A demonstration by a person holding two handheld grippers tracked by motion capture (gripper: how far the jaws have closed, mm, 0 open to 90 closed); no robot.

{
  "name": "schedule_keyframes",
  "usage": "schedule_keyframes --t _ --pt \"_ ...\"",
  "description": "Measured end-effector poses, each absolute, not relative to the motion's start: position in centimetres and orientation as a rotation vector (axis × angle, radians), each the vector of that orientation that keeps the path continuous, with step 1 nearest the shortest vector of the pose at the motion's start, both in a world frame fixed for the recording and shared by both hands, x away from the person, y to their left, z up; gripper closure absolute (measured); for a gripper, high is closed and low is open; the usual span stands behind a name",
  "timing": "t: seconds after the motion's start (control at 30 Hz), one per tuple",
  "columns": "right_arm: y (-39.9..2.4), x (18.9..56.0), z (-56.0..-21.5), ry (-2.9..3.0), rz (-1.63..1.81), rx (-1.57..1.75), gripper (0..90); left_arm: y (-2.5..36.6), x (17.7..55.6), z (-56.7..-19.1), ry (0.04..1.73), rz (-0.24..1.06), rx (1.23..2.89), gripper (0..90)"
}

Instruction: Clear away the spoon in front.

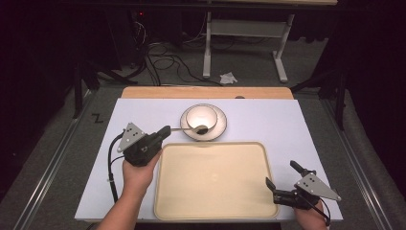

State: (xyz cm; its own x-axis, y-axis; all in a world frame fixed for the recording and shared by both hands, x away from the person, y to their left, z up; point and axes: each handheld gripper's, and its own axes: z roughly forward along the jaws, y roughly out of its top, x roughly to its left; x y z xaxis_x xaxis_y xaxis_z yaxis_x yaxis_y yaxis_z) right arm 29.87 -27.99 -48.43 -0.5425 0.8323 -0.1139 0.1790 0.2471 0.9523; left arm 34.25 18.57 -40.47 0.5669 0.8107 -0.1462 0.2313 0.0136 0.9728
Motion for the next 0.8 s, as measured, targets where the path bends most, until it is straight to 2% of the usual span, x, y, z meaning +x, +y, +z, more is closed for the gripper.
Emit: schedule_keyframes --t 0.43,0.8 --pt "-27.9 29.9 -48.4 1.891 1.314 0.911 0.4 19.3 30.7 -42.1 0.877 0.474 1.514 89.7" --pt "-27.9 29.8 -48.5 1.893 1.309 0.915 0.4 20.3 28.6 -45.9 0.893 0.286 1.471 89.7"
